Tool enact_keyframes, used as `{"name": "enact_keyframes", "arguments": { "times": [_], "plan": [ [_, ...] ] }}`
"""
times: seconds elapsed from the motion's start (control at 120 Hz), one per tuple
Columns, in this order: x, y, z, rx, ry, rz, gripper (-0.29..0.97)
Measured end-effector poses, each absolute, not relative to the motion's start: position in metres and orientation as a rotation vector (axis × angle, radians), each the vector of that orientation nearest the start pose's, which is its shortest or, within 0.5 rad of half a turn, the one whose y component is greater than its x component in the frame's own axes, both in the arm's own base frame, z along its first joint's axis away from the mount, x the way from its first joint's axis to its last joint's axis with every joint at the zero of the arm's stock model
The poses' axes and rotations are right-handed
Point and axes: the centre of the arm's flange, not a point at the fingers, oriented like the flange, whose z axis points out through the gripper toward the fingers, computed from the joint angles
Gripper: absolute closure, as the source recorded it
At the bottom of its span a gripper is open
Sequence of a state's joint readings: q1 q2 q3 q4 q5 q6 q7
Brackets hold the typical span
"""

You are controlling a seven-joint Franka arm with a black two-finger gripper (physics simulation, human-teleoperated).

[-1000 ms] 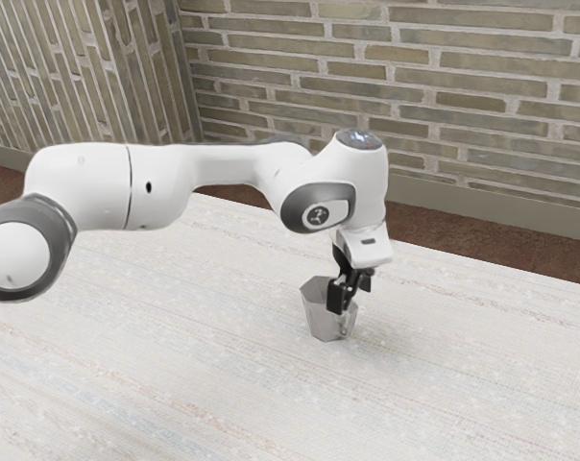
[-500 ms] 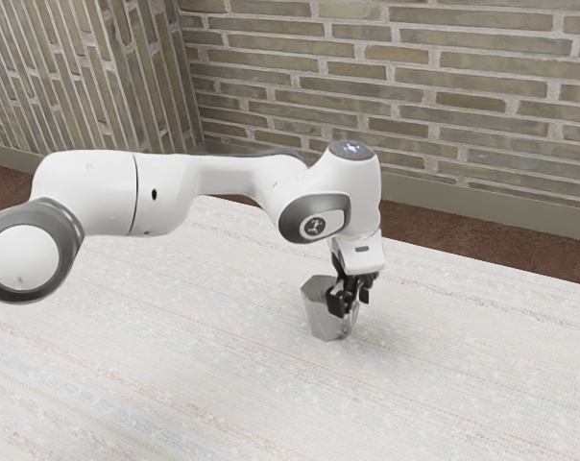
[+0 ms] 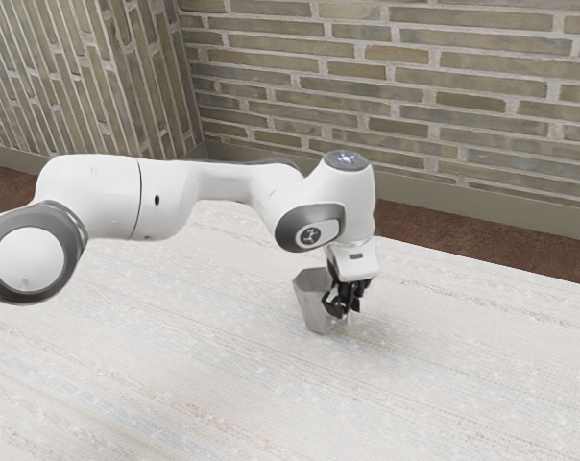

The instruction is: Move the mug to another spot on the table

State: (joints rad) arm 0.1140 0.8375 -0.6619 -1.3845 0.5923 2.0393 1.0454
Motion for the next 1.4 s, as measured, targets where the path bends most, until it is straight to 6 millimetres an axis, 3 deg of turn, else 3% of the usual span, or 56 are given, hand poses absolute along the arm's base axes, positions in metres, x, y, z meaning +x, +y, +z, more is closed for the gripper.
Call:
{"name": "enact_keyframes", "arguments": {
  "times": [0.225, 0.492, 0.742, 0.9, 1.167, 1.4],
  "plan": [
    [0.684, -0.248, 0.277, -1.941, 2.267, 0.09, 0.53],
    [0.68, -0.244, 0.292, -1.885, 2.187, 0.193, 0.54],
    [0.673, -0.238, 0.315, -1.868, 2.097, 0.261, 0.65],
    [0.665, -0.241, 0.32, -1.843, 2.058, 0.29, 0.7],
    [0.634, -0.193, 0.328, -1.812, 1.883, 0.431, 0.74],
    [0.613, -0.157, 0.311, -1.883, 1.793, 0.504, 0.74]
  ]
}}
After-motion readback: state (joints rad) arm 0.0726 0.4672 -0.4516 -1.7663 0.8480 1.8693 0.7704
